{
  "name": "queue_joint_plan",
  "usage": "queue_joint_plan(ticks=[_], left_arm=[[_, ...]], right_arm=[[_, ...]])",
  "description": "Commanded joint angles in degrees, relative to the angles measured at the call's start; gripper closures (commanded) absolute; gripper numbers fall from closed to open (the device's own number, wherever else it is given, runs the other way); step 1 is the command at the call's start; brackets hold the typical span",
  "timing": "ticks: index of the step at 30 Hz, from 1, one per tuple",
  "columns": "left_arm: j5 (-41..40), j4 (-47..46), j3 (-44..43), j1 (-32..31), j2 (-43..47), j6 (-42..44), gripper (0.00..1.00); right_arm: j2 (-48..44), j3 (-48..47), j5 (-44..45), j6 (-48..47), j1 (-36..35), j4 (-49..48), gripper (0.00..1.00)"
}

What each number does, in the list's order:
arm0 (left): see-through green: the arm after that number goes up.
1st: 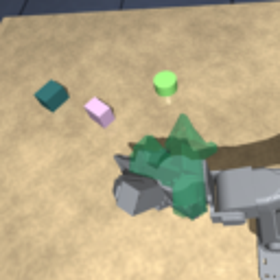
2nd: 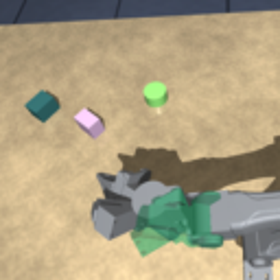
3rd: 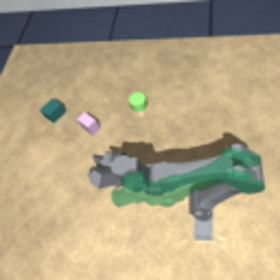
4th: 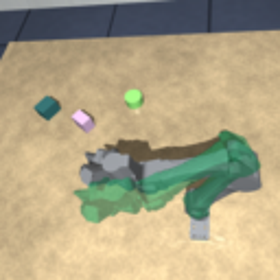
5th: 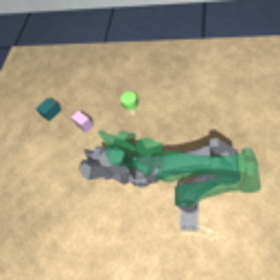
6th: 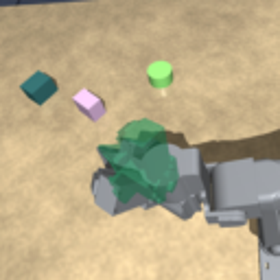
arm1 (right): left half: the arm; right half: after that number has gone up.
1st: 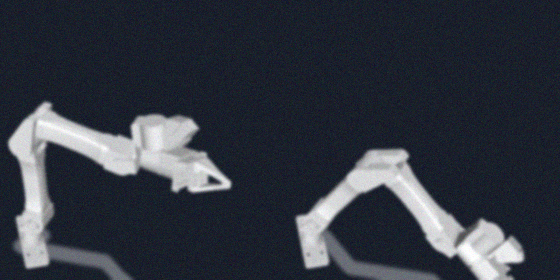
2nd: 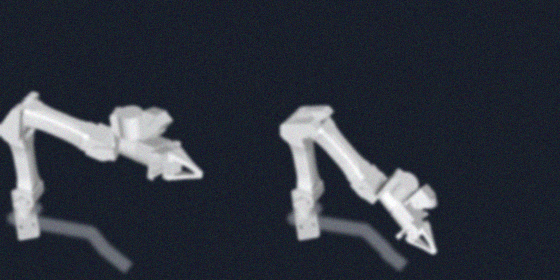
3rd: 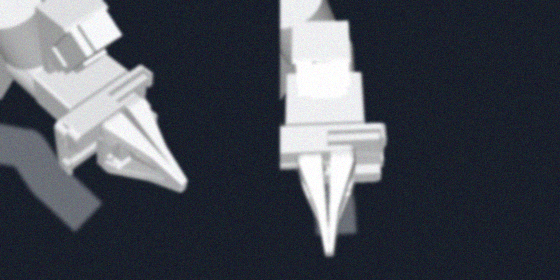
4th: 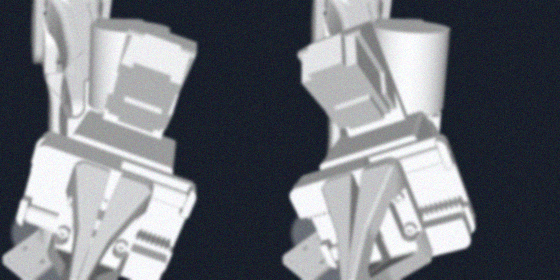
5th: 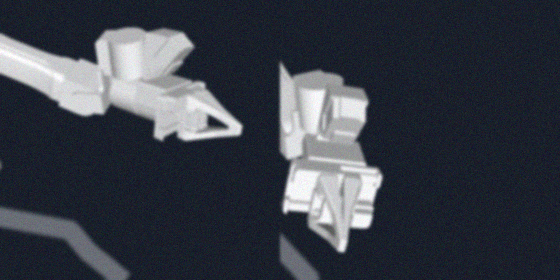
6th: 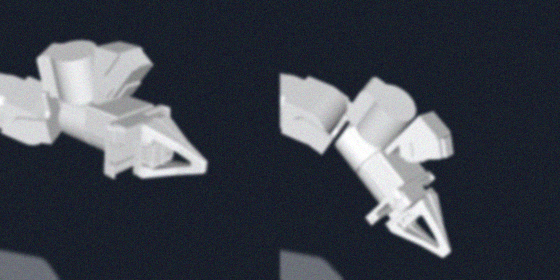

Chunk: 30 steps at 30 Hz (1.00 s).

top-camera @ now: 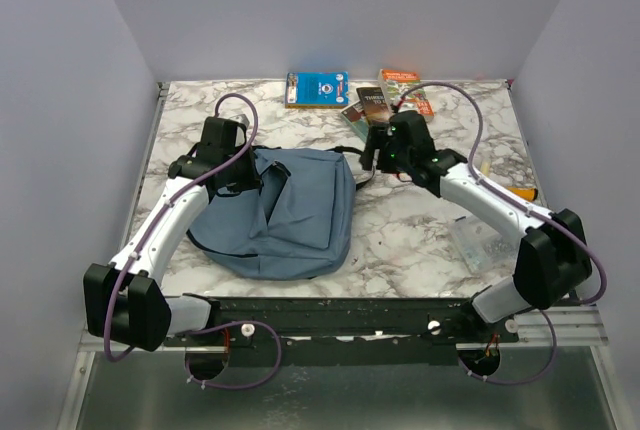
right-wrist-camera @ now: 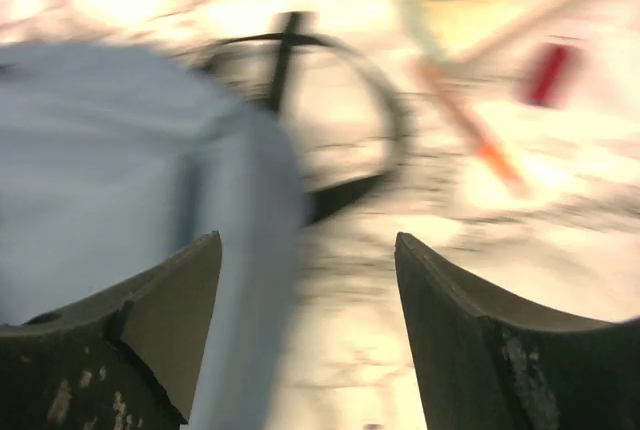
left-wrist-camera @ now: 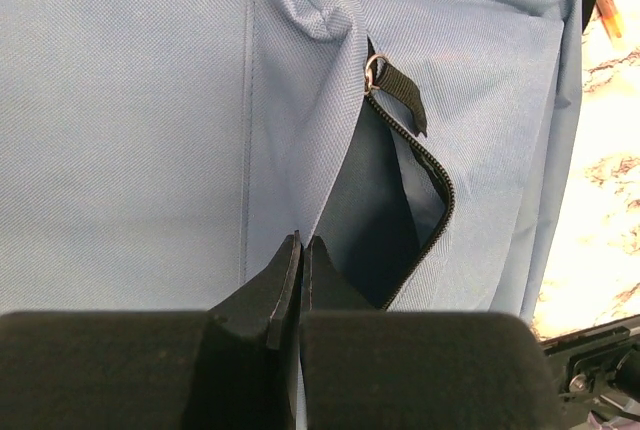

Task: Pack the student bag
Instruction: Pick up the stationery from the center of the board.

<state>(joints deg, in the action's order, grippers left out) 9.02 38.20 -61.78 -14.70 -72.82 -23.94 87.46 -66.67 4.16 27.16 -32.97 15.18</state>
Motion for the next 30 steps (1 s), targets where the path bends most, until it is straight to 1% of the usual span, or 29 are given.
queue_joint_plan(ticks=[1,3,5,6,7,9,10,13,17,19,23,26,27,30], left_arm=[[3.1,-3.0,-0.2,0.0,0.1,-0.1,1.00],[3.3,-3.1,-0.2,0.0,0.0,-0.1,1.00],[3.7,-3.0,-0.2,0.0,0.0,-0.2,1.00],[3.9,-3.1,-0.2,0.0,-0.1,-0.3,1.00],[4.2,-3.1,-0.2,0.0,-0.2,-0.3,1.00],[4.5,-3.1,-0.2,0.0,-0.2,-0.4,1.00],[4.5,-3.1,-0.1,0.0,-0.2,-0.4,1.00],[4.7,-3.1,0.0,0.0,-0.1,-0.3,1.00],[5.2,-3.1,-0.1,0.0,0.0,-0.5,1.00],[5.4,-3.3,0.0,0.0,0.0,-0.5,1.00],[5.7,-3.2,0.0,0.0,-0.3,-0.6,1.00],[5.7,-3.2,0.2,0.0,-0.3,-0.5,1.00],[5.5,-3.2,0.1,0.0,-0.2,-0.5,1.00],[5.3,-3.2,0.1,0.0,-0.2,-0.4,1.00]], right_arm=[[-1.2,5.6,18.5,-3.2,7.8,6.5,0.23],[-0.4,6.2,20.4,-3.0,11.7,7.4,0.19],[0.6,6.6,20.0,-3.2,15.3,6.3,0.12],[1.1,7.0,18.9,-3.1,17.3,5.4,0.07],[1.7,7.1,16.0,-2.6,19.5,4.4,0.05],[3.2,7.2,9.2,-1.0,24.6,2.8,0.05],[3.9,7.5,7.5,-0.8,26.1,2.0,0.05],[6.9,6.2,8.7,-2.1,26.8,2.0,0.04],[11.3,5.0,12.8,-4.6,27.2,2.5,0.02],[13.5,4.4,12.9,-6.4,27.3,2.2,0.02],[16.3,3.6,11.5,-8.2,27.6,2.1,0.03],[17.1,3.7,10.9,-8.2,27.7,2.6,0.07],[17.1,3.8,11.0,-8.1,27.7,2.8,0.11],[17.0,4.4,9.8,-7.6,27.7,3.8,0.25]])
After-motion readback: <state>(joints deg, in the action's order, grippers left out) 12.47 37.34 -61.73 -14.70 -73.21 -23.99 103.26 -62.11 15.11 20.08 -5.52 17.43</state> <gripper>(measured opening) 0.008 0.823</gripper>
